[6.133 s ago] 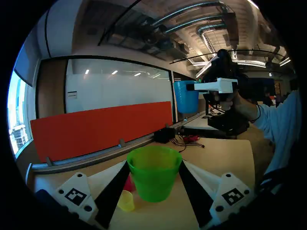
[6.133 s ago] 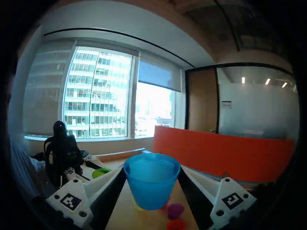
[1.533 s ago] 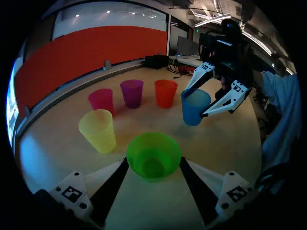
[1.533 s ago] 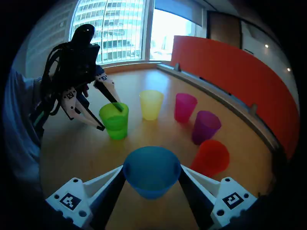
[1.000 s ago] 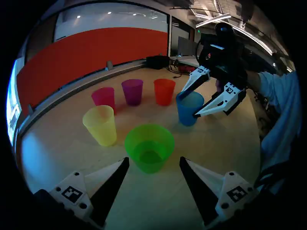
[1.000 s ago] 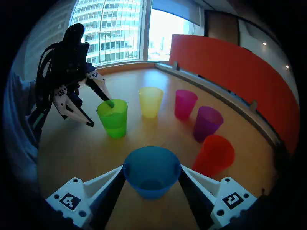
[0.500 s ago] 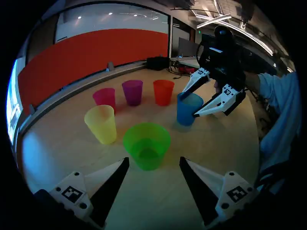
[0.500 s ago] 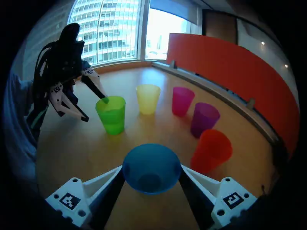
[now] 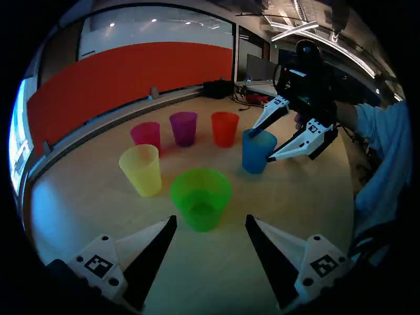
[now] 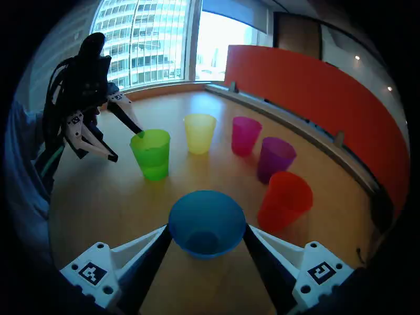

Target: Pour water

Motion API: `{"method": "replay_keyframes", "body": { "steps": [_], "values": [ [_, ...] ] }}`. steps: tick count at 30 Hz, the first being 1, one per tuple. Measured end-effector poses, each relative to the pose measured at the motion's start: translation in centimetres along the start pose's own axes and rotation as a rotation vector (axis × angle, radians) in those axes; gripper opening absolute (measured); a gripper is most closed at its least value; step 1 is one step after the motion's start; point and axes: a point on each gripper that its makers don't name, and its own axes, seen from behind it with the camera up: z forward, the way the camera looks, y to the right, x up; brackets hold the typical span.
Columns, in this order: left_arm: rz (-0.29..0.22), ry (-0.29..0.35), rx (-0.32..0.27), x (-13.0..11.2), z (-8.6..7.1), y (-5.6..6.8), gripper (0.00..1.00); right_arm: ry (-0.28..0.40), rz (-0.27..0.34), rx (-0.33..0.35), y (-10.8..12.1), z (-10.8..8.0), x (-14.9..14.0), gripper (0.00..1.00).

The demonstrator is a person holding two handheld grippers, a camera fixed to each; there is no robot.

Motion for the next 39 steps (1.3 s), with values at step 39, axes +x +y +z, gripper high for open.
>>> {"method": "replay_keyframes", "body": {
  "steps": [39],
  "values": [
    [-0.056,0.418,0.472,6.4,-10.7,-6.6,0.97,0.301,0.162,-0.368,3.8,-11.1,2.5,1.00]
  ]
}}
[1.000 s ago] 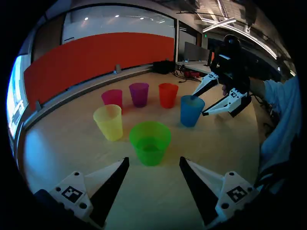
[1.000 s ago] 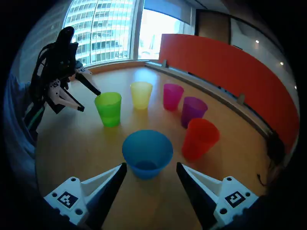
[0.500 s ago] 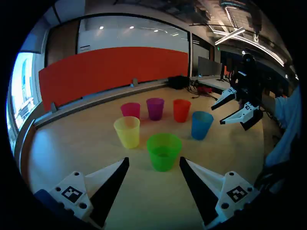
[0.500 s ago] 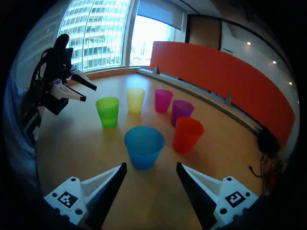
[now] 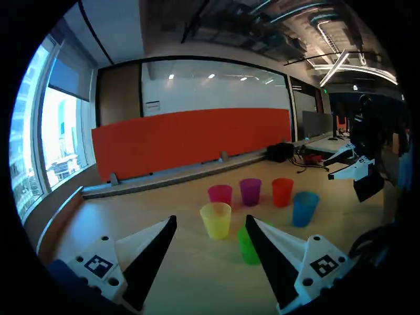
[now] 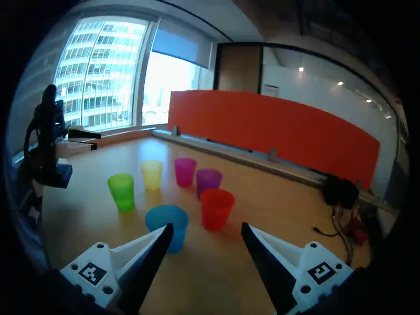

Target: Pour water

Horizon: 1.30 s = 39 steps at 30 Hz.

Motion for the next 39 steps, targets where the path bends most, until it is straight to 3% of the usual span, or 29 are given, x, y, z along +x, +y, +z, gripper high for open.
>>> {"method": "replay_keyframes", "body": {
  "steps": [9,24,33,39],
  "values": [
    [-0.035,0.106,0.124,2.5,-0.6,-1.7,0.97,0.129,0.053,-0.171,3.0,-0.5,3.1,1.00],
    [-0.055,0.196,0.285,4.4,-2.0,-4.0,0.98,0.298,0.089,-0.485,8.3,-2.6,5.6,1.00],
    [-0.079,0.216,0.324,4.6,-2.2,-4.7,0.98,0.353,0.107,-0.629,9.9,-4.5,6.1,1.00],
    [-0.081,0.213,0.321,3.9,-2.0,-4.6,0.97,0.366,0.140,-0.651,9.9,-5.3,5.7,1.00]
  ]
}}
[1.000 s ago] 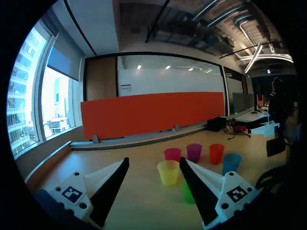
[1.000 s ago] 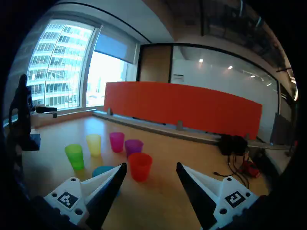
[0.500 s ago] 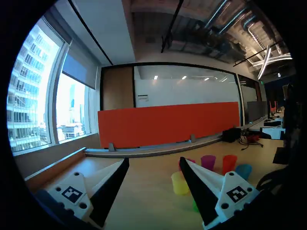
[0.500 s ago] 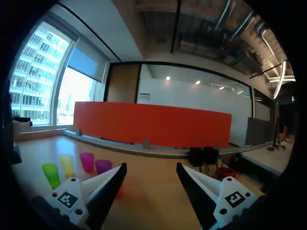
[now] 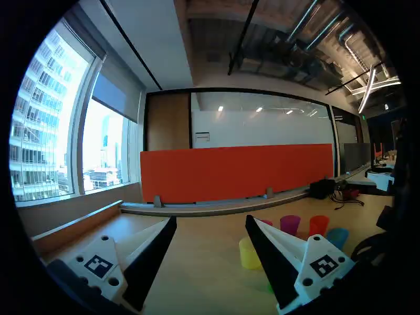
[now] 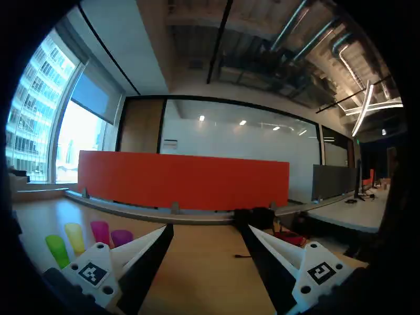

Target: Pour water

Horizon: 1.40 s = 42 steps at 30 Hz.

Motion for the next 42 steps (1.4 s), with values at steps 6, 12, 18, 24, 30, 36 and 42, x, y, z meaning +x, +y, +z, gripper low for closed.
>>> {"method": "replay_keyframes", "body": {
  "steps": [6,12,18,24,30,36,42],
  "values": [
    [-0.021,-0.012,-0.002,-1.4,0.2,-0.1,0.97,-0.010,0.025,-0.007,0.2,-0.4,-0.8,1.00],
    [-0.018,-0.018,0.014,-2.5,0.3,-0.6,0.97,-0.016,0.033,-0.009,0.2,-0.7,-1.6,1.00],
    [-0.027,-0.015,0.014,-3.4,0.5,-0.5,0.97,-0.035,0.037,0.004,-0.5,-0.8,-2.6,1.00],
    [-0.023,-0.016,0.022,-4.4,0.8,-0.5,0.98,-0.035,0.036,-0.001,-0.5,-0.7,-2.7,1.00],
    [-0.012,-0.019,0.036,-5.3,1.0,-0.6,0.97,-0.042,0.036,-0.002,-0.4,-0.4,-2.4,1.00],
    [-0.026,-0.012,0.040,-5.7,1.2,-0.8,0.98,-0.045,0.029,-0.002,-0.5,-0.4,-1.9,1.00],
    [-0.038,-0.022,0.043,-6.7,1.3,-1.5,0.98,-0.038,0.021,0.001,-0.9,-0.5,-1.3,1.00]
  ]
}}
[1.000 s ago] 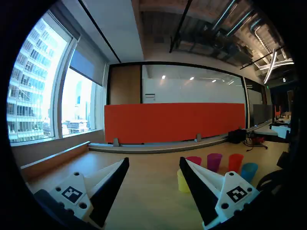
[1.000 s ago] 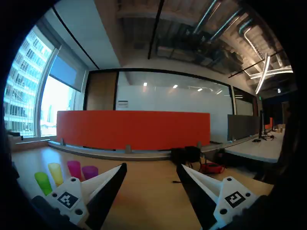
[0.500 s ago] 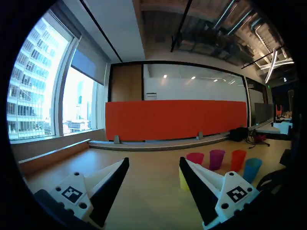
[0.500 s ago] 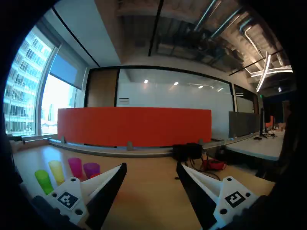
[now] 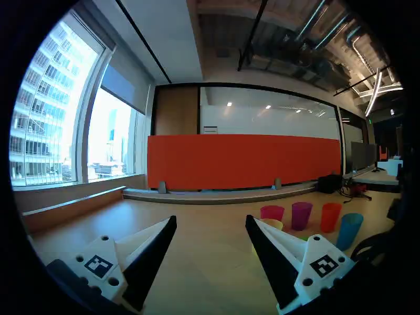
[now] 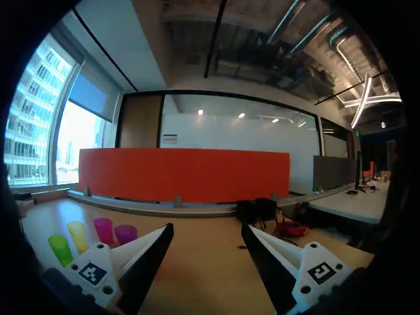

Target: Pour water

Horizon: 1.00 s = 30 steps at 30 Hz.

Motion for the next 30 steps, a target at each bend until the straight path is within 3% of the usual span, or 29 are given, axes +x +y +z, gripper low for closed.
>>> {"method": "replay_keyframes", "body": {
  "steps": [11,30],
  "values": [
    [-0.002,-0.011,-0.009,-1.1,0.2,-0.7,0.98,0.003,-0.016,0.012,-1.1,0.0,0.7,1.00],
    [0.004,-0.057,-0.020,-2.4,0.8,-0.7,0.98,0.003,-0.026,0.020,-1.4,0.0,0.7,1.00]
  ]
}}
